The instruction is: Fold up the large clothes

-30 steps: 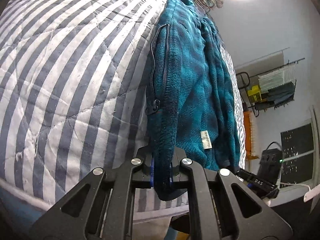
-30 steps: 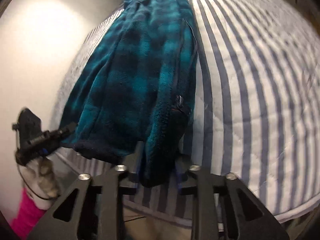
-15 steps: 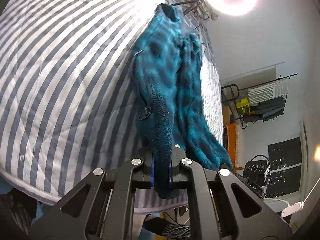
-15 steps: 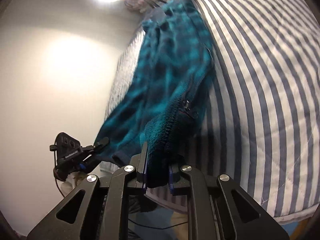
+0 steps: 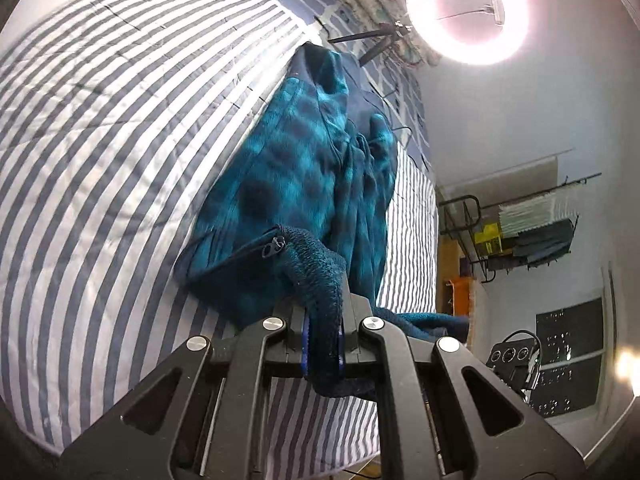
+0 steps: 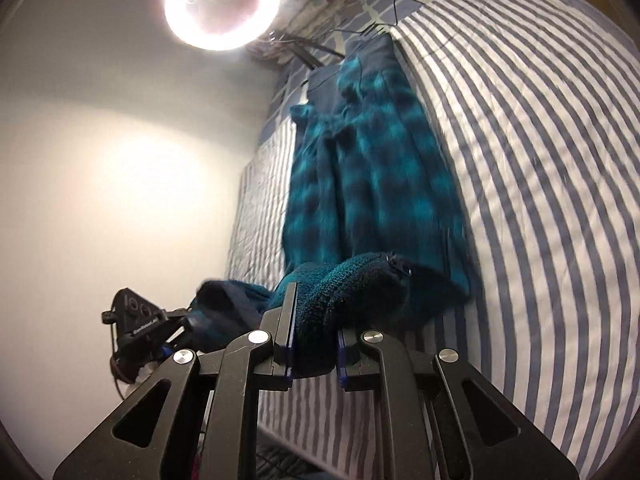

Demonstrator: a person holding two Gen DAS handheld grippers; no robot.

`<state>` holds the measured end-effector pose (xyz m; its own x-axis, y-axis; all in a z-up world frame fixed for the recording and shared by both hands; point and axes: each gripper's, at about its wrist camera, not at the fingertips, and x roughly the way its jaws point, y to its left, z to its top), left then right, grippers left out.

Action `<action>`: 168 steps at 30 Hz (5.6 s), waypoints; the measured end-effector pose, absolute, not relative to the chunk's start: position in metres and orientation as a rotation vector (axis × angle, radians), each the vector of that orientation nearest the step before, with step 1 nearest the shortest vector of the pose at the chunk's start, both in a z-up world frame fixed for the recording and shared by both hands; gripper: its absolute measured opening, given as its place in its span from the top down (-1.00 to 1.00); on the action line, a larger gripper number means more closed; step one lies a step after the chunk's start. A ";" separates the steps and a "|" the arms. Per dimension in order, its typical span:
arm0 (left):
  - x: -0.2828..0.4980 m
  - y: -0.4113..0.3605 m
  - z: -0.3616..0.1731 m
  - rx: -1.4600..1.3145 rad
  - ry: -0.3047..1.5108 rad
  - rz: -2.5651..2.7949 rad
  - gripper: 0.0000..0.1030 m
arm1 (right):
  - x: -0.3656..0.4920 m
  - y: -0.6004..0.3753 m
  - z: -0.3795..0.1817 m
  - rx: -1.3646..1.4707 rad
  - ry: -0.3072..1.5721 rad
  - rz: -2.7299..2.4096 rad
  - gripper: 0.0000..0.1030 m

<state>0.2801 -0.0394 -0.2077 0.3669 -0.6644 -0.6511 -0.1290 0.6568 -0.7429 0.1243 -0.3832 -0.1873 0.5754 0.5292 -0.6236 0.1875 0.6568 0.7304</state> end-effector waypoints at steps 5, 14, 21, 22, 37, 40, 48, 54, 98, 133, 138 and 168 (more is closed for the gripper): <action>0.324 -0.051 -0.230 -0.832 1.208 -0.354 0.86 | 0.166 -0.394 -0.198 0.859 0.999 0.186 0.75; 0.364 -0.065 -0.275 -0.833 1.293 -0.311 0.86 | 0.222 -0.411 -0.242 0.967 1.068 0.201 0.68; 0.379 -0.062 -0.298 -0.942 1.400 -0.354 0.64 | 0.224 -0.436 -0.269 1.210 1.086 0.256 0.01; 0.381 -0.060 -0.297 -0.954 1.408 -0.368 0.63 | 0.222 -0.440 -0.265 1.213 1.071 0.263 -0.08; 0.384 -0.058 -0.278 -0.916 1.416 -0.440 0.34 | 0.193 -0.291 -0.186 0.338 1.062 0.587 0.59; 0.383 -0.047 -0.269 -0.900 1.400 -0.449 0.22 | 0.218 -0.279 -0.208 0.279 1.085 0.498 0.74; 0.372 -0.014 -0.235 -0.707 1.255 -0.433 -0.16 | 0.261 -0.300 -0.263 0.433 1.153 0.412 1.00; 0.352 -0.050 -0.222 -0.390 1.196 -0.536 -0.10 | 0.243 -0.321 -0.235 0.497 1.073 0.442 0.82; 0.348 -0.109 -0.280 -0.187 1.073 -0.682 0.07 | 0.408 -0.252 -0.174 0.119 0.922 0.422 0.64; 0.536 -0.030 -0.224 -0.427 1.058 -0.571 -0.20 | 0.423 -0.443 -0.149 0.297 0.937 0.120 0.15; 0.590 -0.051 -0.265 -0.475 1.142 -0.533 -0.20 | 0.427 -0.498 -0.213 0.474 0.985 0.061 0.12; 0.646 -0.139 -0.268 -0.266 1.021 -0.575 0.83 | 0.470 -0.466 -0.230 0.289 0.874 0.163 0.89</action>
